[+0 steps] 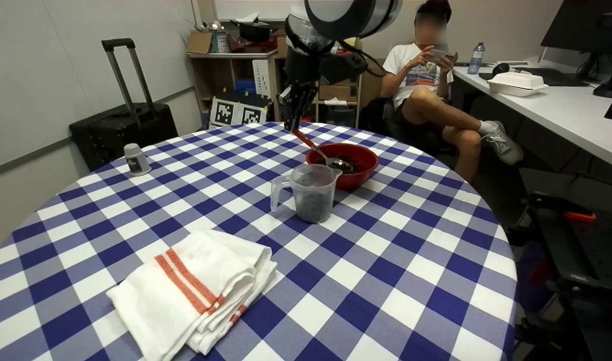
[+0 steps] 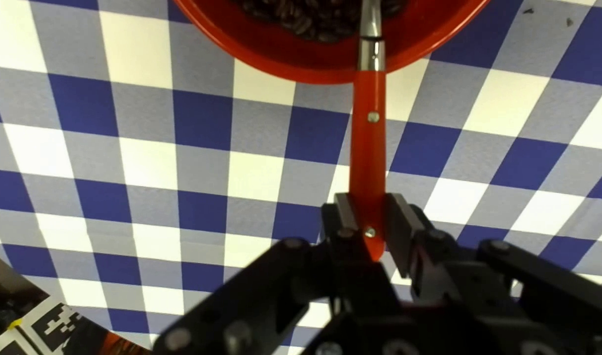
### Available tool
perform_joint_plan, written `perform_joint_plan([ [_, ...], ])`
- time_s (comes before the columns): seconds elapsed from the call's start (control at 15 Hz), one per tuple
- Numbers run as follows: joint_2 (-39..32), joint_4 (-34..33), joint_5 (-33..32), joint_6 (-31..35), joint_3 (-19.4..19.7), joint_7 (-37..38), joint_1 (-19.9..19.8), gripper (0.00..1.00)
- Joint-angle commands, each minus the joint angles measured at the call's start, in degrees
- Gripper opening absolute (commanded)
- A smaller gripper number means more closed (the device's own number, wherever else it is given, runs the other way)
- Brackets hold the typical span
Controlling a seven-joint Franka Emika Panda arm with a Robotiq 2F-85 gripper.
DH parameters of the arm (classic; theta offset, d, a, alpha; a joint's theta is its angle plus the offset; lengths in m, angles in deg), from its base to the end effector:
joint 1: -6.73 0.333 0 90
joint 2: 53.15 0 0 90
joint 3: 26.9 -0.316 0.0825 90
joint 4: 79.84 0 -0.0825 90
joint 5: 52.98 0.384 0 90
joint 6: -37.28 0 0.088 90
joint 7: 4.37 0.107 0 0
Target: Put a spoonful of the things in the red bowl into the jug
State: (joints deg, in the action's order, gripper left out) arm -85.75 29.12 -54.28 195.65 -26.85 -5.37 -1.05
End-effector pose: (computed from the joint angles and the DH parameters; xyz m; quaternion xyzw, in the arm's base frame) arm 0.6523 -0.0887 0.2283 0.9880 -0.0490 0.1453 0.0171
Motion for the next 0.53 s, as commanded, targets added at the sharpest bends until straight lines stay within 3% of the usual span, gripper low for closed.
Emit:
perform_joint_plan([
  [0.0,1.41,-1.2,2.53,-5.13,-3.11,-7.46,-2.96,0.05],
  [0.47,5.65,-2.81,1.47,-15.91,-3.64,-15.84,-2.37,0.05],
])
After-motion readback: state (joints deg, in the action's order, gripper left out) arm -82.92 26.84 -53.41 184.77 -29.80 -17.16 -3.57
